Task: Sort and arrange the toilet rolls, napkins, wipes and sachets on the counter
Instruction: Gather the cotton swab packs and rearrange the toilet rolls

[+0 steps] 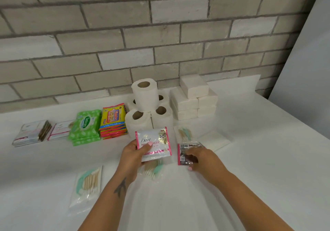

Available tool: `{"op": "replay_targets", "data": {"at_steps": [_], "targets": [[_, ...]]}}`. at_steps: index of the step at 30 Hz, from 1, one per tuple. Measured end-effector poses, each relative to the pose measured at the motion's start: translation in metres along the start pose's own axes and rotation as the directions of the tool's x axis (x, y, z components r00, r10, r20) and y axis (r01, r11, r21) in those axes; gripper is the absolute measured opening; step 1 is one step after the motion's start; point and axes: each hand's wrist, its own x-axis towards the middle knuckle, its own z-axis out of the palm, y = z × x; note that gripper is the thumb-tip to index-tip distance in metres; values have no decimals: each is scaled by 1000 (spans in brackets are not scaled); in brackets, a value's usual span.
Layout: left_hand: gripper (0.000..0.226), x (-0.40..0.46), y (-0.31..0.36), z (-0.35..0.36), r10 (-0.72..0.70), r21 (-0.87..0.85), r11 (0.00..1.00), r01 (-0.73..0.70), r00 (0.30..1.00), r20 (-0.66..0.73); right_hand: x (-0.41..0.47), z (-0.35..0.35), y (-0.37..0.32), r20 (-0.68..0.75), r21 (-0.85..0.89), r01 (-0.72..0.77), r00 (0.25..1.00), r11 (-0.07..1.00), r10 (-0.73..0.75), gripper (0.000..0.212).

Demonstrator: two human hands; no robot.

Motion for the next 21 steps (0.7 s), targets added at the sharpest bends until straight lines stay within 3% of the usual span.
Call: {"op": "replay_targets", "data": {"at_steps": [9,12,16,19,21], "targets": [[20,0,-7,-5,-26,-10,1000,25,999,-23,2,17,10,-64,-277,110,989,955,-133,17],[20,1,-8,-3,-34,14,999,35,999,-33,1,21,12,-79,-330,120,985,936,-154,21],[13,0,-8,0,-37,30,999,38,999,-36,-2,23,12,-85,-413,144,977,899,-196,45],[11,-1,-8,2,-32,42,999,33,999,-32,-6,23,13,-94,-386,159,973,909,-210,55],[11,-1,-8,2,-38,50,998,40,999,-33,-7,24,16,-132,-322,164,967,932,-216,51]]}}
